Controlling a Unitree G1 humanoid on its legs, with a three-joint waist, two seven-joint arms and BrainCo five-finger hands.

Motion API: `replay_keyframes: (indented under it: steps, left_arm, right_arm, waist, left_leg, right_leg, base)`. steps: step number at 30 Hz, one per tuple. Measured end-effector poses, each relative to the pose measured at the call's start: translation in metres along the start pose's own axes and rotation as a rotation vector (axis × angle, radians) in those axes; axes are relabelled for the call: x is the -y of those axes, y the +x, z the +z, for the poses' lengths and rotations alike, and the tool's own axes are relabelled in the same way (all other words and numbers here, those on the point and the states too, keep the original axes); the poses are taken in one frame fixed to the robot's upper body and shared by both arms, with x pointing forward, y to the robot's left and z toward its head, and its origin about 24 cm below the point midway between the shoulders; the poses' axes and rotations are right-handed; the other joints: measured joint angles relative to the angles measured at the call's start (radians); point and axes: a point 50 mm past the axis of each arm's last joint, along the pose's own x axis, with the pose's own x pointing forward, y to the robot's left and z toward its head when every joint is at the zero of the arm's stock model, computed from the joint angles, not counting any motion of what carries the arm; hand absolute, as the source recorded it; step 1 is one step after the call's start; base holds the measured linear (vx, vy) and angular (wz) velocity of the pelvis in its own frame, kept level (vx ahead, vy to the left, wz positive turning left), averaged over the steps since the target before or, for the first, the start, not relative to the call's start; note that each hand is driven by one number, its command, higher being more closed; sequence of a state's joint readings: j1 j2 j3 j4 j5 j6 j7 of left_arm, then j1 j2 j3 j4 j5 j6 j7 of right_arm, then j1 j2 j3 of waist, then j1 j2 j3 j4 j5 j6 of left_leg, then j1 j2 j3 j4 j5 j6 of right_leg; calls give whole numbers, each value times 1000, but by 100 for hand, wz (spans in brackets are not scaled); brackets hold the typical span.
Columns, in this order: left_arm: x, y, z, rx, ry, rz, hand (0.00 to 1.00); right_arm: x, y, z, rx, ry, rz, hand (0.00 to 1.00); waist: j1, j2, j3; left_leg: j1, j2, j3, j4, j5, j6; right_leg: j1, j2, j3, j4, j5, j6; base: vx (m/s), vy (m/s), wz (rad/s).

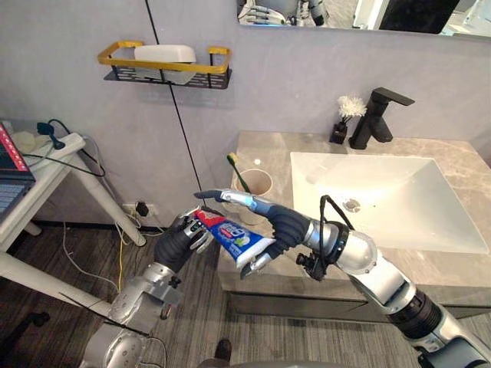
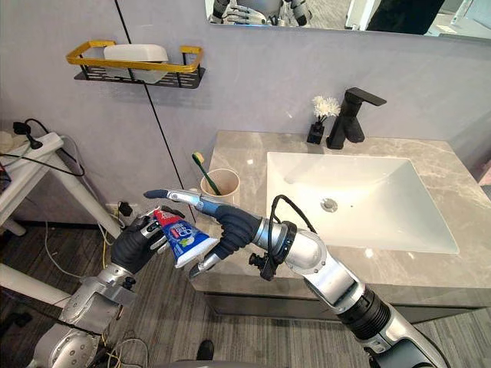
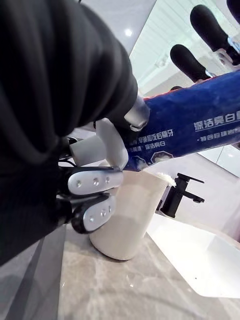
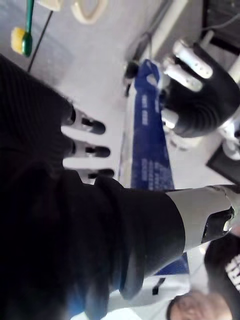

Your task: Organize washtable

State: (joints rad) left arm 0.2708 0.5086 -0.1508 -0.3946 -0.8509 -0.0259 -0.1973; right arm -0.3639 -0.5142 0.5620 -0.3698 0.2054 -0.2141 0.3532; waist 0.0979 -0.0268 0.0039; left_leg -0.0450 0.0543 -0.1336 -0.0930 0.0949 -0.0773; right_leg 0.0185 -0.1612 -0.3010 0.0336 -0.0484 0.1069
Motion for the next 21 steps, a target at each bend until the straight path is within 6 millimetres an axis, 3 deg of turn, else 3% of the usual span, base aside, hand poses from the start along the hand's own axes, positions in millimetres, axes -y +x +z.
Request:
replay_keyframes:
  steps: [19, 20, 21]
  left_arm:
    - [7, 5, -8, -4, -22, -15, 100]
    - [7, 5, -9, -8, -22, -14, 100]
    - [7, 5, -10, -8, -24, -11, 100]
  right_arm:
    - [-7, 14, 3, 23, -27, 108, 0]
    - [-7, 14, 3, 23, -27, 109, 100]
    - [-7, 14, 3, 22, -27, 109, 100]
  waist:
    - [5, 1, -1]
    - [6, 1, -1]
    - [7, 1, -1]
  left_leg:
    - [-13, 0, -18, -2, 14, -3]
    - [-13, 0, -19, -2, 15, -3]
    - [-13, 0, -19, -2, 16, -3]
  right_leg:
    - [-4, 1, -13, 4, 0, 0]
    - [-4, 1, -14, 5, 0, 0]
    - [-4, 1, -14, 5, 0, 0]
  base:
    - [-1, 0, 2]
    - [0, 0, 0]
    - [-34, -6, 1]
